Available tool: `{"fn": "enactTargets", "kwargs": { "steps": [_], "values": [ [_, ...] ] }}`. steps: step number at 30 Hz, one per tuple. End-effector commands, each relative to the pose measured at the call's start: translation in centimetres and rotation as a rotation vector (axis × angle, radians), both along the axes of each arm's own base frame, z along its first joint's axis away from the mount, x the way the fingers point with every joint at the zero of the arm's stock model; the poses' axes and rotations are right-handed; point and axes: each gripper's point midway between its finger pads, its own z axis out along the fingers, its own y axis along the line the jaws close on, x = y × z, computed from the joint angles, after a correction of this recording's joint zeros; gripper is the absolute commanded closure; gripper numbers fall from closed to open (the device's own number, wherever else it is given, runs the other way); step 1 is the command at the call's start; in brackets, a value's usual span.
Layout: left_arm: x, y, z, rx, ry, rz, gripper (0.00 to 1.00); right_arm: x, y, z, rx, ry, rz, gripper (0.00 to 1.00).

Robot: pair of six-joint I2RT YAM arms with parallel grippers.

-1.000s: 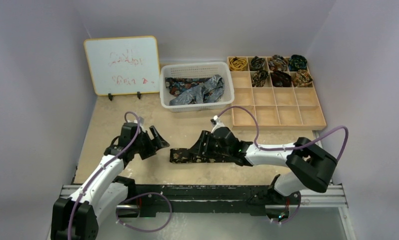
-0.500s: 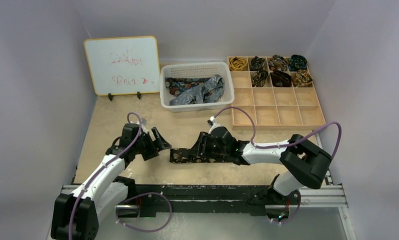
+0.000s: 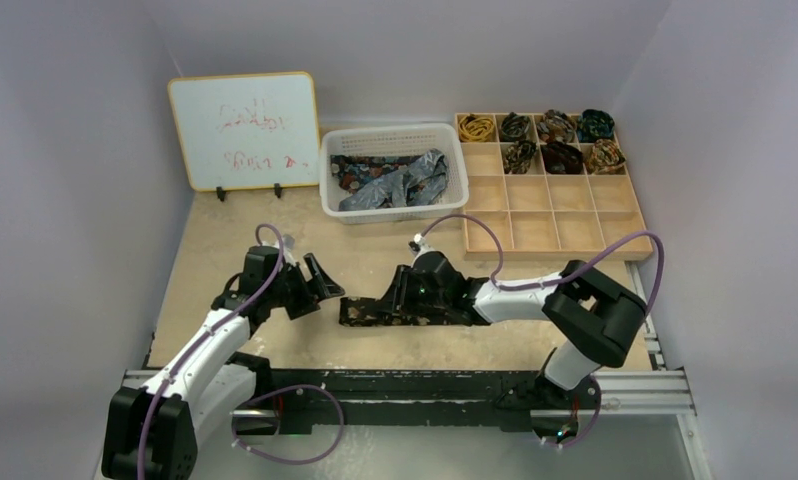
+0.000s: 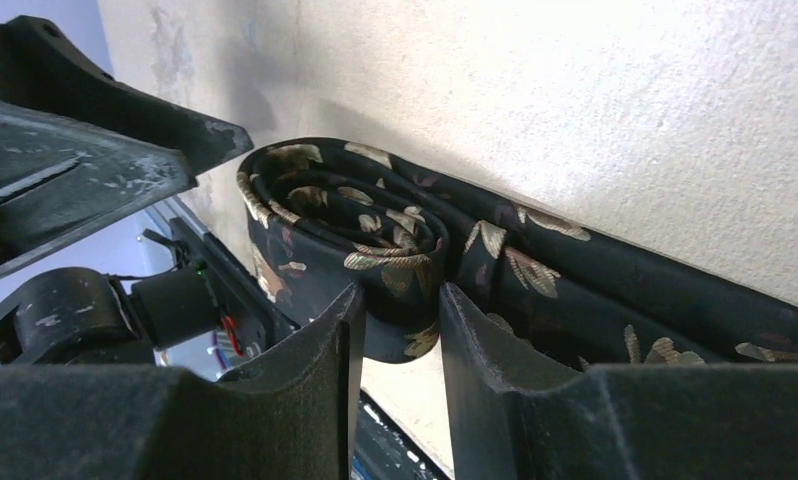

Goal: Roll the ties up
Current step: Roll the tie at the center of the board.

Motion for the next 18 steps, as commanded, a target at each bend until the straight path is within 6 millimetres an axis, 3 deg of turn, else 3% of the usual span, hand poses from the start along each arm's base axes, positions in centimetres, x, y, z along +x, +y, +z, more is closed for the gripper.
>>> {"fn": "enactTargets", "kwargs": {
  "steps": [1,11,18],
  "values": [
    [0.1,-0.3,0.3,-0.014,-0.037,-0.037,0.23,-0.5,0.0,-0.2,-0.027,0.050,0.000,0.65],
    [-0.5,-1.5,-0.1,-0.065,-0.038,-0.123,0.25,-0.4,-0.5,-1.5,-0.093,0.079,-0.018,0.64],
    [-0.7,-2.0,0.1,-0.091,-0.059,-0.150,0.26,0.1,0.0,0.6,-0.052,0.015,0.002,0.59]
  ]
}}
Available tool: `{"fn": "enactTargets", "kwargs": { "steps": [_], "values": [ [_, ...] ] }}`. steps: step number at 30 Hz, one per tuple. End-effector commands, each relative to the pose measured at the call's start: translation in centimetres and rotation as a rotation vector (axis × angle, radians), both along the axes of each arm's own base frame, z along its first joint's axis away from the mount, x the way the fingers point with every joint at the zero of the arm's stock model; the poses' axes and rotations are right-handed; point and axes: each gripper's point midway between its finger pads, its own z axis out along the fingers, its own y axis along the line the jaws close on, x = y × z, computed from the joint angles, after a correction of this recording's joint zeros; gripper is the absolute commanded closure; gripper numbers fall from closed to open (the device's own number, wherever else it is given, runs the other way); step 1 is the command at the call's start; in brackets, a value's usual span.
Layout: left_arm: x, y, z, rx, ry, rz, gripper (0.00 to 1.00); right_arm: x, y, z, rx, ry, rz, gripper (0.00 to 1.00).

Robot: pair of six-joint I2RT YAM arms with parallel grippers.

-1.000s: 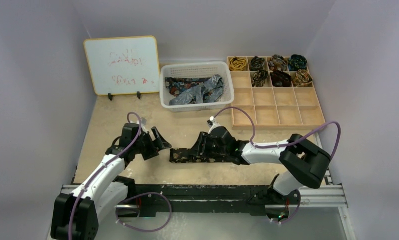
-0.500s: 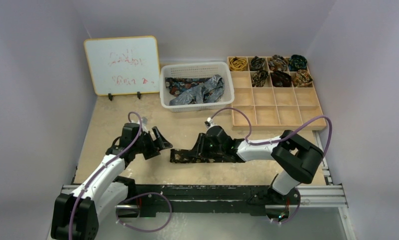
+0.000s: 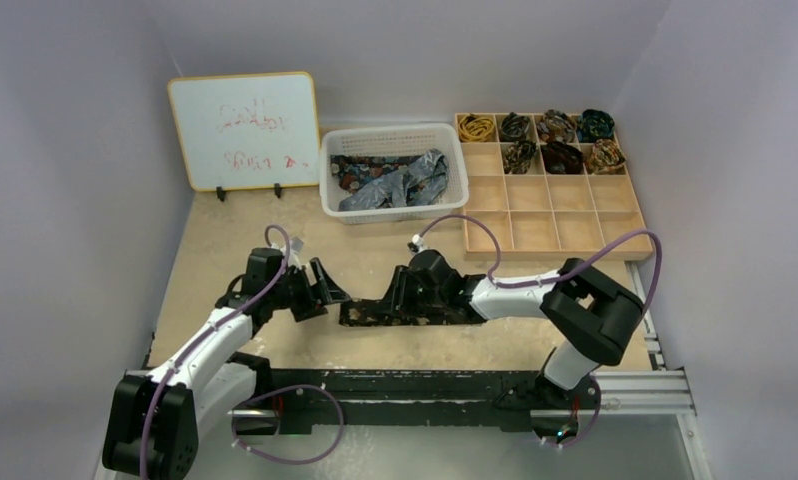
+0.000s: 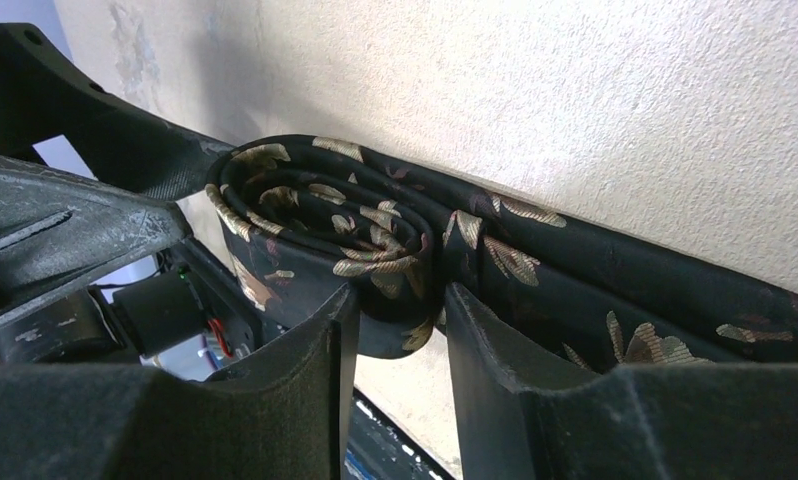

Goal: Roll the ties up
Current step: Roll the tie at the center of the board.

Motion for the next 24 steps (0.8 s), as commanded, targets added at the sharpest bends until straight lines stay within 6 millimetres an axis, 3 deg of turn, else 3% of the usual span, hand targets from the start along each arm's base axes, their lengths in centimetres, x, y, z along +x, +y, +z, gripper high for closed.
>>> {"fn": "enactTargets", "kwargs": {
  "steps": [1,9,16,24],
  "values": [
    [0.3,-0.7,0.7,-0.040,-0.070,-0.053,0.26,0.4,0.3,2.0,0.014,-0.048,0.011,0.59],
    [0.0,-0.8,0.0,-0.040,-0.050,-0.068,0.28,0.2,0.2,2.6,0.039,-0.059,0.009,0.57],
    [-0.1,-0.8,-0.1,-0.040,-0.050,-0.071,0.29,1.3,0.0,0.9,-0.029,-0.034,-0.024,0.62],
    [-0.3,-1.6,0.2,-0.084,-0.065,-0.123,0.29,1.1,-0.3,-1.1,-0.076,0.009,-0.015,0.69]
  ]
}}
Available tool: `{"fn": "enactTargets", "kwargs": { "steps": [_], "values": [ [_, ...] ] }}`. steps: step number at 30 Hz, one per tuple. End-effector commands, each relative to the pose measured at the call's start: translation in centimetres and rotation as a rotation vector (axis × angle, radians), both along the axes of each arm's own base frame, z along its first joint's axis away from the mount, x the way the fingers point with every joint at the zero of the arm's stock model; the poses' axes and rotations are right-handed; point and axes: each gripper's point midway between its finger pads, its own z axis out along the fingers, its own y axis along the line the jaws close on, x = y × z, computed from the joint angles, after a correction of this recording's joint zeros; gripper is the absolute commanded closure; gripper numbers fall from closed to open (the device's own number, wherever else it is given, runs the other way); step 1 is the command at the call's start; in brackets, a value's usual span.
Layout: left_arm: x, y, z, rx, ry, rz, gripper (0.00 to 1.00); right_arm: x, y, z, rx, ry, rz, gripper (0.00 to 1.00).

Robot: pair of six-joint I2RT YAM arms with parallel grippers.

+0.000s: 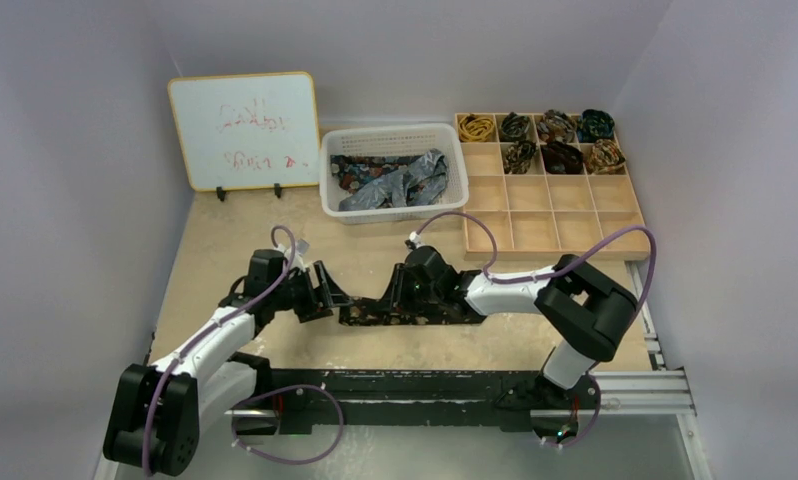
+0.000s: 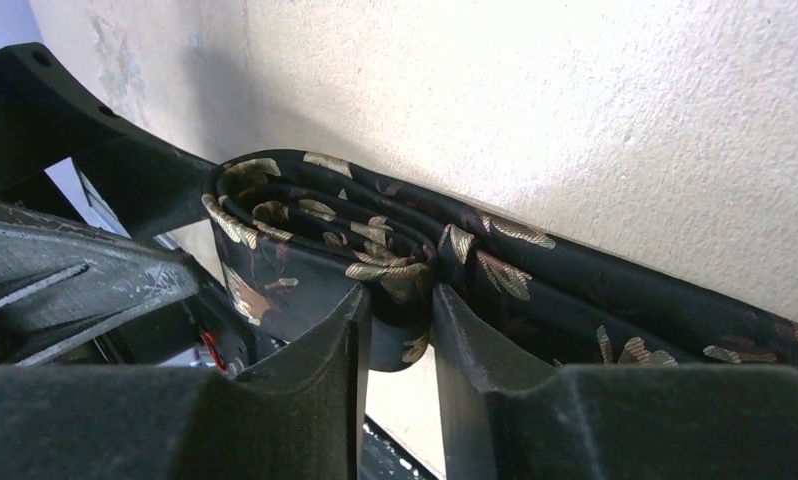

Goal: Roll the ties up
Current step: Roll the tie at the center of the board.

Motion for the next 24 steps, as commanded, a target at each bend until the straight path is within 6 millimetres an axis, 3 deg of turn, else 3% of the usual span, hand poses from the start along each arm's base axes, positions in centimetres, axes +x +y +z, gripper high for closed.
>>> {"fn": "enactTargets", "kwargs": {
  "steps": [1,17,24],
  "values": [
    [0.1,-0.8,0.5,-0.044,-0.048,-0.063,0.29,0.4,-0.3,-1.0,-0.045,0.013,-0.009,0.72],
    [-1.1,-1.3,-1.1,-0.088,0.047,-0.065,0.34,0.0,-0.8,-1.5,-0.038,0.027,-0.010,0.73],
    [-0.5,-1.5,-1.2,-0.106,0.032,-0.052,0.42,-0.1,-0.7,-1.9,-0.042,0.035,-0.001,0.76]
  ]
}}
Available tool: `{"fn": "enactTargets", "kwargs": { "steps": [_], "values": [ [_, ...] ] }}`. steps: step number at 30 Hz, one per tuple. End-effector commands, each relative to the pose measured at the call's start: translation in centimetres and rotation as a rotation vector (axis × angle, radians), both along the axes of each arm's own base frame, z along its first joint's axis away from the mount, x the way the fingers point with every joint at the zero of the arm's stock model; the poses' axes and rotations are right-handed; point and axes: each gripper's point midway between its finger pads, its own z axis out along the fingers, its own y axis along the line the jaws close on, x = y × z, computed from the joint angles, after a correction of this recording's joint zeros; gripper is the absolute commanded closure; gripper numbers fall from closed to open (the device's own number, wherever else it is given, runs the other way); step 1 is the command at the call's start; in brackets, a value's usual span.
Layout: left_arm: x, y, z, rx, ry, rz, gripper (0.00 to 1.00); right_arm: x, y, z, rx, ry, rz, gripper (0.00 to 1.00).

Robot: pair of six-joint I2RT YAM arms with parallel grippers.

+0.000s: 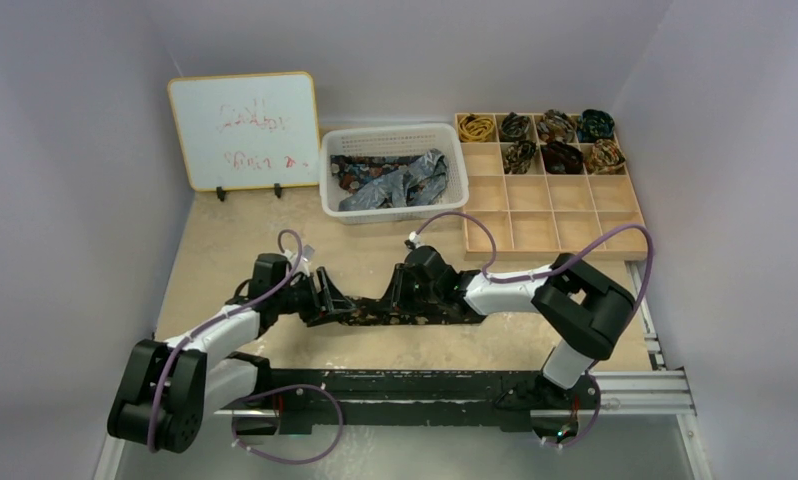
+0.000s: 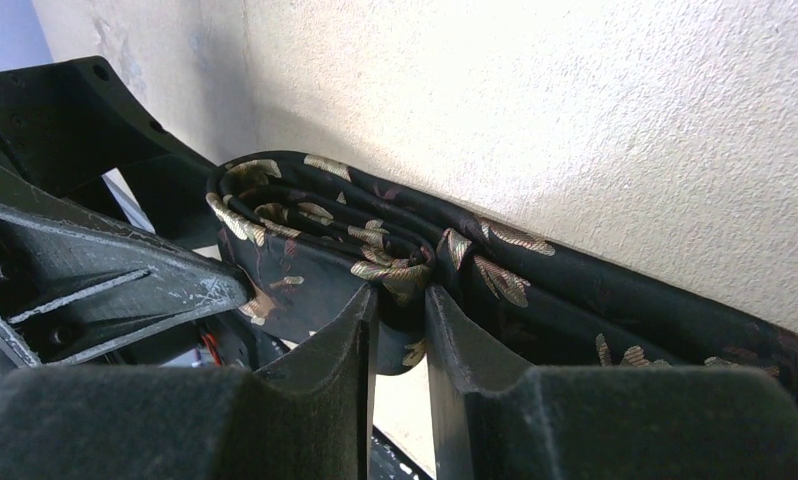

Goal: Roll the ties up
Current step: Roll the tie at the center of the board.

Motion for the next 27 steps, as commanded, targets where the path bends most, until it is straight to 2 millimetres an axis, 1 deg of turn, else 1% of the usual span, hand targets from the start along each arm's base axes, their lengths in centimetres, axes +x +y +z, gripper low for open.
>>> {"fn": "enactTargets", "kwargs": {
  "steps": [1,7,10,15,16,17,22,26,27],
  "values": [
    [0.5,-0.2,0.0,-0.019,-0.018,0.009,0.42,-0.4,-0.9,-1.7,-0.051,0.032,0.000,0.76],
    [0.6,-0.3,-0.1,-0.045,-0.018,0.031,0.46,-0.4,-0.9,-1.7,-0.050,0.034,0.002,0.77],
    [0.6,-0.4,0.0,-0.047,-0.022,0.029,0.53,-0.3,-0.8,-1.6,-0.050,0.030,0.003,0.78],
    [0.8,-0.4,0.1,-0.046,-0.031,0.031,0.58,-0.2,-0.7,-1.1,-0.041,0.014,0.010,0.78],
    [0.8,-0.4,0.2,-0.046,-0.032,0.030,0.58,-0.1,-0.6,-0.9,-0.037,0.009,0.013,0.78],
    [0.8,-0.4,0.2,-0.047,-0.035,0.028,0.59,-0.1,-0.5,-0.6,-0.032,-0.001,0.019,0.76],
    [1.0,-0.3,0.3,-0.031,-0.035,0.029,0.60,0.4,0.0,1.6,0.010,-0.053,0.032,0.69],
    [1.3,-0.2,0.5,-0.021,-0.039,0.031,0.58,1.0,0.5,3.4,0.051,-0.113,0.043,0.67],
    [1.3,-0.2,0.5,-0.022,-0.039,0.029,0.57,1.0,0.7,3.5,0.061,-0.116,0.044,0.67]
  ]
}}
